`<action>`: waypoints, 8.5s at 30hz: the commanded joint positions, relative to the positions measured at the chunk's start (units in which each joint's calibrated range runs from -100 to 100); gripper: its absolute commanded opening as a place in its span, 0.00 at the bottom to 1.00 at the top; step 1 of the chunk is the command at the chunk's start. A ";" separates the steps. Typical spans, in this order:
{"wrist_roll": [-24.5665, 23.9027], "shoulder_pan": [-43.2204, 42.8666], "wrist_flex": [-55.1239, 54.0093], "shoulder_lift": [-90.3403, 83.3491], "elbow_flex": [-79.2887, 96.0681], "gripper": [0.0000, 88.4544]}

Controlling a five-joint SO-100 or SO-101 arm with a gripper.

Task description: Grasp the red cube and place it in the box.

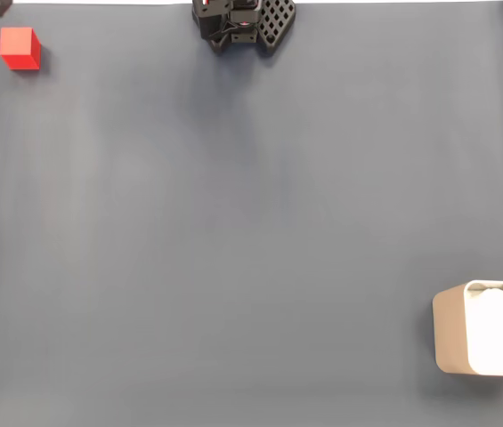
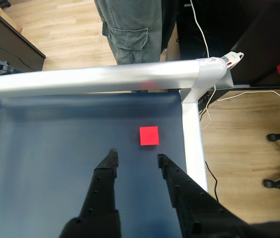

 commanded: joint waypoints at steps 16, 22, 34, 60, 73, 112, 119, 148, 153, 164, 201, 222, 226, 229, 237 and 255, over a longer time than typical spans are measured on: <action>0.05 2.30 -8.60 4.72 4.00 0.31; 0.15 2.72 -12.04 5.59 7.38 0.32; 0.54 2.86 -18.68 6.45 13.22 0.35; 0.98 3.50 -29.34 13.56 16.41 0.35; 1.56 4.28 -34.17 15.20 20.15 0.35; 2.30 2.93 -42.04 21.10 24.08 0.36; 2.39 2.30 -42.29 21.62 24.17 0.36; 2.74 1.80 -44.34 22.83 24.44 0.33; 3.13 1.94 -45.48 23.18 25.17 0.33; 3.86 2.08 -47.12 23.52 26.81 0.32; 4.64 1.94 -46.63 24.04 26.63 0.05; 3.81 -7.86 -34.58 16.16 17.87 0.04; 3.71 -10.84 -31.38 13.13 17.05 0.04; 3.71 -13.47 -29.09 10.79 16.41 0.04; 3.86 -20.36 -24.01 7.23 13.49 0.04; 4.20 -36.84 -19.25 5.67 6.56 0.04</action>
